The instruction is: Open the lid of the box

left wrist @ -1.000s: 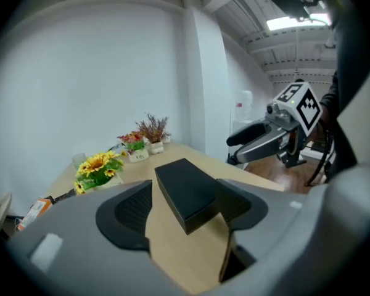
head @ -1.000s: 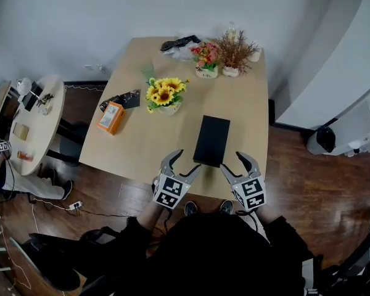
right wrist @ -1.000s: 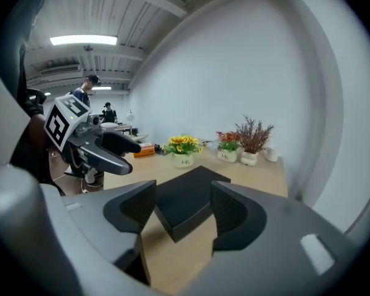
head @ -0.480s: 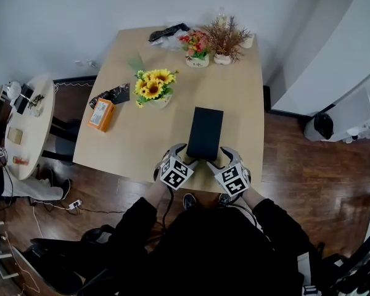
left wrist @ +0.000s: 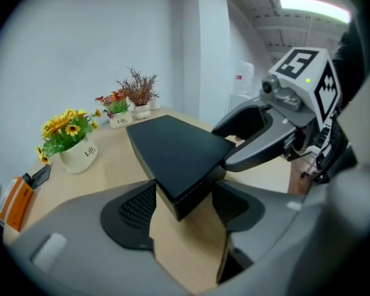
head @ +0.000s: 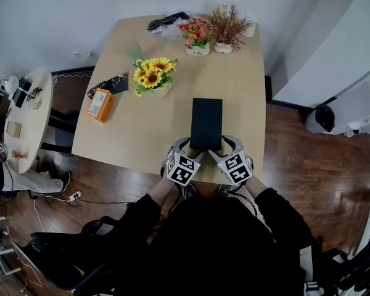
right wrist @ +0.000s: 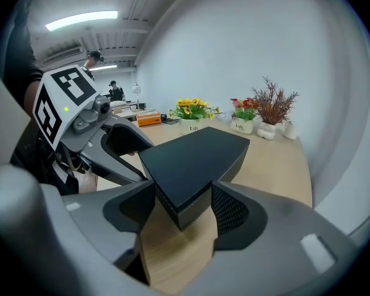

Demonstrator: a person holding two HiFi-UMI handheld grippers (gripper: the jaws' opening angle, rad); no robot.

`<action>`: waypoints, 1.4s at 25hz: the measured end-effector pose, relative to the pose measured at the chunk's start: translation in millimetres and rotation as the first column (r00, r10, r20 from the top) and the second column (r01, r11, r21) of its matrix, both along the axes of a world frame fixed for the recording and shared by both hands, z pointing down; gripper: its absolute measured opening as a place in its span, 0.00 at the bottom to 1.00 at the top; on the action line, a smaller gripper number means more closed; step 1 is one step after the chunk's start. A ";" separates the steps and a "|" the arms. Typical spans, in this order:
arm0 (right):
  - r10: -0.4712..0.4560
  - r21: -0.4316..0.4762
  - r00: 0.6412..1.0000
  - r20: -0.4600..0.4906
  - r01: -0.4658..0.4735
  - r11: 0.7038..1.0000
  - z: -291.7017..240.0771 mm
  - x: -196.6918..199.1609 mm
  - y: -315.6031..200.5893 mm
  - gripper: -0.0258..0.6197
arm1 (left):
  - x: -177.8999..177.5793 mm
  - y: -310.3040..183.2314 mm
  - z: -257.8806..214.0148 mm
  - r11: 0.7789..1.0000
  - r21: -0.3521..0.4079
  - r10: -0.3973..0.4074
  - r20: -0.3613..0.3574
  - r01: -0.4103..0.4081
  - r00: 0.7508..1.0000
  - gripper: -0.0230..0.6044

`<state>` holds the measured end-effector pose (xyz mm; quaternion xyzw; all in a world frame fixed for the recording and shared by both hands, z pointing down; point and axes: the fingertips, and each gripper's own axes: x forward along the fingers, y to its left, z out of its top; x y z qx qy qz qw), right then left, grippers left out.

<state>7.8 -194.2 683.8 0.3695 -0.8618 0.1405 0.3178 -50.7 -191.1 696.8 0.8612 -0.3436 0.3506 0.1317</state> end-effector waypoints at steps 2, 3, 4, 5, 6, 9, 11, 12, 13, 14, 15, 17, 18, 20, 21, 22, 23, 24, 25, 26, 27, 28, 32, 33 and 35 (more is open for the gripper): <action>0.013 -0.025 0.999 0.038 -0.012 1.000 -0.1 0.1 0.9 0.48 | -0.2 0.4 -0.4 1.000 -0.009 0.000 -0.005 0.000 1.000 0.47; 0.022 -0.042 0.998 0.063 -0.019 0.999 -0.9 0.1 0.3 0.48 | -0.2 -0.2 -0.6 1.000 -0.011 0.001 -0.008 -0.001 1.000 0.47; 0.031 -0.060 0.996 0.089 -0.026 0.998 -1.8 0.1 -0.2 0.48 | -0.1 -0.8 -0.5 1.000 -0.012 0.001 -0.011 -0.001 1.000 0.47; 0.042 -0.081 0.992 0.123 -0.032 0.996 -3.0 -0.3 -0.5 0.48 | 0.0 -1.2 -0.3 1.000 -0.013 -0.002 -0.015 0.002 1.000 0.46; 0.057 -0.107 0.984 0.166 -0.040 0.993 -4.8 -0.9 -0.4 0.48 | 0.1 -1.2 -0.2 1.000 -0.014 -0.007 -0.019 0.007 1.000 0.46; 0.082 -0.150 0.970 0.230 -0.048 0.988 -8.9 -1.3 -0.1 0.50 | 0.3 -1.2 0.1 1.000 -0.014 -0.012 -0.022 0.011 1.000 0.47; 0.061 -0.134 0.979 0.195 -0.035 0.990 -7.2 -0.2 -0.3 0.50 | -1.1 -0.4 -0.1 1.000 0.003 0.018 0.028 -0.018 0.999 0.47; 0.055 -0.133 0.981 0.187 -0.030 0.991 -6.7 -0.5 -0.2 0.50 | -2.8 0.9 -2.8 0.999 0.029 0.036 0.070 -0.038 0.997 0.47; 0.052 -0.138 0.981 0.188 -0.026 0.990 -6.7 -1.2 -0.1 0.50 | -4.1 2.3 -8.6 0.996 0.069 0.048 0.108 -0.056 0.993 0.46; 0.053 -0.144 0.980 0.193 -0.025 0.989 -6.9 -1.7 0.1 0.50 | -3.9 4.1 -16.0 0.991 0.112 0.056 0.135 -0.071 0.989 0.47; 0.055 -0.150 0.979 0.198 -0.025 0.988 -6.9 -1.6 0.2 0.50 | -1.6 6.8 -22.2 0.985 0.146 0.067 0.155 -0.090 0.986 0.46; 0.062 -0.160 0.976 0.208 -0.029 0.987 -7.1 -0.3 0.3 0.51 | 5.8 13.7 -25.8 0.973 0.179 0.108 0.200 -0.145 0.974 0.46; 0.065 -0.164 0.975 0.212 -0.030 0.986 -7.5 0.0 0.1 0.51 | 8.4 15.3 -24.9 0.966 0.191 0.128 0.229 -0.174 0.965 0.46; 0.068 -0.173 0.974 0.217 -0.030 0.984 -8.7 -0.6 -0.3 0.51 | 9.2 11.8 -25.7 0.951 0.227 0.145 0.276 -0.211 0.950 0.46; 0.070 -0.179 0.973 0.221 -0.030 0.983 -9.3 -1.0 -0.3 0.51 | 8.4 7.9 -27.6 0.945 0.246 0.143 0.287 -0.217 0.947 0.45; 0.073 -0.187 0.971 0.227 -0.031 0.982 -9.7 -1.1 -0.2 0.51 | 7.6 3.7 -29.8 0.940 0.260 0.141 0.289 -0.220 0.947 0.43; 0.079 -0.196 0.969 0.234 -0.032 0.980 -9.9 -1.1 0.0 0.51 | 7.0 0.3 -31.4 0.938 0.267 0.142 0.286 -0.221 0.948 0.41; 0.085 -0.207 0.966 0.242 -0.034 0.978 -10.3 -1.1 0.1 0.52 | 6.8 -1.8 -32.3 0.937 0.268 0.146 0.280 -0.223 0.949 0.40; 0.091 -0.217 0.964 0.249 -0.036 0.976 -10.7 -1.2 0.1 0.52 | 7.0 -2.6 -32.4 0.937 0.265 0.152 0.276 -0.227 0.949 0.40; 0.095 -0.224 0.963 0.254 -0.037 0.974 -11.1 -1.2 0.1 0.52 | 7.8 -2.2 -32.2 0.936 0.263 0.159 0.277 -0.234 0.948 0.39; 0.098 -0.230 0.961 0.257 -0.037 0.972 -11.4 -1.1 0.1 0.52 | 9.3 -1.0 -32.0 0.933 0.266 0.164 0.282 -0.242 0.945 0.37; 0.100 -0.235 0.961 0.259 -0.038 0.971 -11.7 -1.1 0.0 0.53 | 11.5 0.5 -32.3 0.928 0.275 0.168 0.289 -0.250 0.942 0.35; 0.109 -0.254 0.960 0.258 -0.042 0.966 -12.8 -0.6 0.2 0.53 | 24.4 4.0 -36.7 0.913 0.311 0.171 0.295 -0.264 0.940 0.28; 0.112 -0.260 0.960 0.256 -0.043 0.965 -12.9 -0.2 0.4 0.52 | 26.3 4.3 -35.4 0.914 0.306 0.173 0.293 -0.264 0.940 0.26; 0.122 -0.272 0.958 0.260 -0.049 0.961 -13.4 0.7 1.1 0.51 | 27.2 5.3 -30.0 0.921 0.289 0.180 0.276 -0.260 0.944 0.23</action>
